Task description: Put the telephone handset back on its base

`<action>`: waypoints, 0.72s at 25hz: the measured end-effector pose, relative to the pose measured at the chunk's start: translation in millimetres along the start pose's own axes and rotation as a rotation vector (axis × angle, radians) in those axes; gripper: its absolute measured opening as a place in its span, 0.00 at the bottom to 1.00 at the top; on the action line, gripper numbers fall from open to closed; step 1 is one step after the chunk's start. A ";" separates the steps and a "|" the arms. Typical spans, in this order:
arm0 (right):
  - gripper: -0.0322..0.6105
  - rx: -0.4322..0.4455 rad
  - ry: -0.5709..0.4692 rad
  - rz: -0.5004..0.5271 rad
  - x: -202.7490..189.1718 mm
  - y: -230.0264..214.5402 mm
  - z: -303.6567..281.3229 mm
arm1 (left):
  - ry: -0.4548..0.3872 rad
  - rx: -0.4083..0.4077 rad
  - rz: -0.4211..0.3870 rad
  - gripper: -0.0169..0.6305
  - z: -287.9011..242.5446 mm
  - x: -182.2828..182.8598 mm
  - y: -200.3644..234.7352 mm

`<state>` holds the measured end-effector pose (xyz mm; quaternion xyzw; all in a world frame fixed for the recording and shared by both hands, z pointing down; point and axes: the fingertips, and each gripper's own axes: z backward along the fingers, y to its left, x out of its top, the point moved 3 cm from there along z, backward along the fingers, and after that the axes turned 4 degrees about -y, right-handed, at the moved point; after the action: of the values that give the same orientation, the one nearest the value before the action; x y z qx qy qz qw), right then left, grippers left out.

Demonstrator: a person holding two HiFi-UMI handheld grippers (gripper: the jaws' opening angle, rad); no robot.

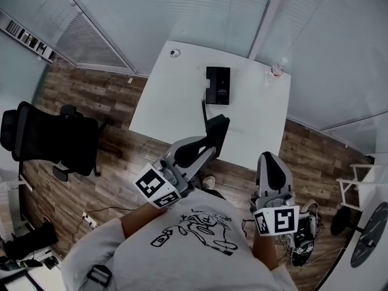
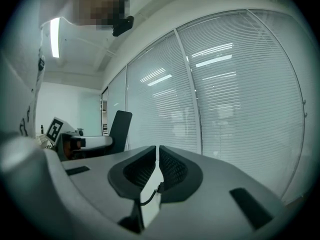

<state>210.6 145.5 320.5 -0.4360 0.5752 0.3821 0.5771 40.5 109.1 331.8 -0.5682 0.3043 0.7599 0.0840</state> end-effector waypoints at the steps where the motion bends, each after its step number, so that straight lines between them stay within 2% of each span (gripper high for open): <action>1: 0.08 0.004 0.002 0.003 -0.3 0.2 -7.8 | -0.002 0.002 0.003 0.13 -1.2 1.9 6.4; 10: 0.08 0.050 0.041 0.021 -5.5 9.0 -98.8 | -0.010 0.028 0.050 0.13 -14.6 17.6 87.2; 18: 0.08 0.040 0.055 0.052 2.2 10.3 -167.8 | -0.013 -0.002 0.097 0.13 -35.8 34.0 148.8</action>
<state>145.6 -9.4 324.8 -0.4198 0.6095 0.3730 0.5596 -12.5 -37.4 349.3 -0.5480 0.3303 0.7669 0.0488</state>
